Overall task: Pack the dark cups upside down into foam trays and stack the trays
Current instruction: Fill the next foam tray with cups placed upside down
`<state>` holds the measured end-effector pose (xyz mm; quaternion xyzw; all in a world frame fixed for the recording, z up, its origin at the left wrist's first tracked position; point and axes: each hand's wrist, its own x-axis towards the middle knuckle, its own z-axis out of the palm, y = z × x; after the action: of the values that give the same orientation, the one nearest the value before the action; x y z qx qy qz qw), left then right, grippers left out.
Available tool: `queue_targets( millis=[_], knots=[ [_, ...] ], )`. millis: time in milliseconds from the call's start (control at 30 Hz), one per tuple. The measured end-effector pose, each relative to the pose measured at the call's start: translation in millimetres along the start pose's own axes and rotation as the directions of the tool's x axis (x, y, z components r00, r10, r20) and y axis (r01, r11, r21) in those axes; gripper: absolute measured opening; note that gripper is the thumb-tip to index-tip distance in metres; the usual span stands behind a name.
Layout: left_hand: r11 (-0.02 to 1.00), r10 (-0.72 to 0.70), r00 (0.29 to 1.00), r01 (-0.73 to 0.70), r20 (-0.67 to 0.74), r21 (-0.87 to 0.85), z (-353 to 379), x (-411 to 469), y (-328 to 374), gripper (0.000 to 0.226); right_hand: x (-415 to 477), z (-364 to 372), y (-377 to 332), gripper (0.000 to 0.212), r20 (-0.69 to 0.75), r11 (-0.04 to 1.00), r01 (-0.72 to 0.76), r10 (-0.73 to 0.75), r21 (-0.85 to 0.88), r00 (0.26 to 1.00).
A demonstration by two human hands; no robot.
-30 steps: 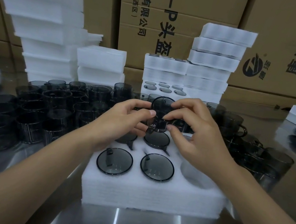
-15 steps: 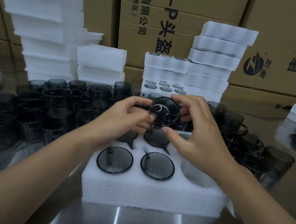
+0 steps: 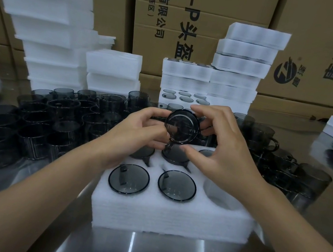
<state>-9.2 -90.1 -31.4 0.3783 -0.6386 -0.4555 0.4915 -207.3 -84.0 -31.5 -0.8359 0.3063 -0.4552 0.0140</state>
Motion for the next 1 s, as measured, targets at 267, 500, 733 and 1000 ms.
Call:
queue_targets(
  millis=[267,500,733,1000],
  knots=[
    [1.000,-0.019,1.000,0.019,-0.005,0.013,-0.2,1.4,0.3,0.044,-0.1,0.3,-0.6,0.056,-0.035,1.000,-0.029,0.029,0.004,0.999],
    [0.999,-0.033,0.999,0.034,-0.017,0.034,-0.3,1.0,0.5,0.059,0.3,-0.3,0.0,0.052,-0.014,0.995,-0.100,0.101,0.029,0.995],
    [0.997,-0.055,0.998,0.056,-0.020,0.046,1.0,3.3,0.8,0.027,1.6,-5.1,-3.1,0.062,0.131,0.984,-0.132,0.116,0.118,0.984],
    [0.994,-0.086,0.995,0.088,-0.041,0.062,4.2,2.0,3.8,0.034,3.2,-9.3,-6.5,0.061,0.183,0.958,-0.195,0.158,0.210,0.970]
  ],
)
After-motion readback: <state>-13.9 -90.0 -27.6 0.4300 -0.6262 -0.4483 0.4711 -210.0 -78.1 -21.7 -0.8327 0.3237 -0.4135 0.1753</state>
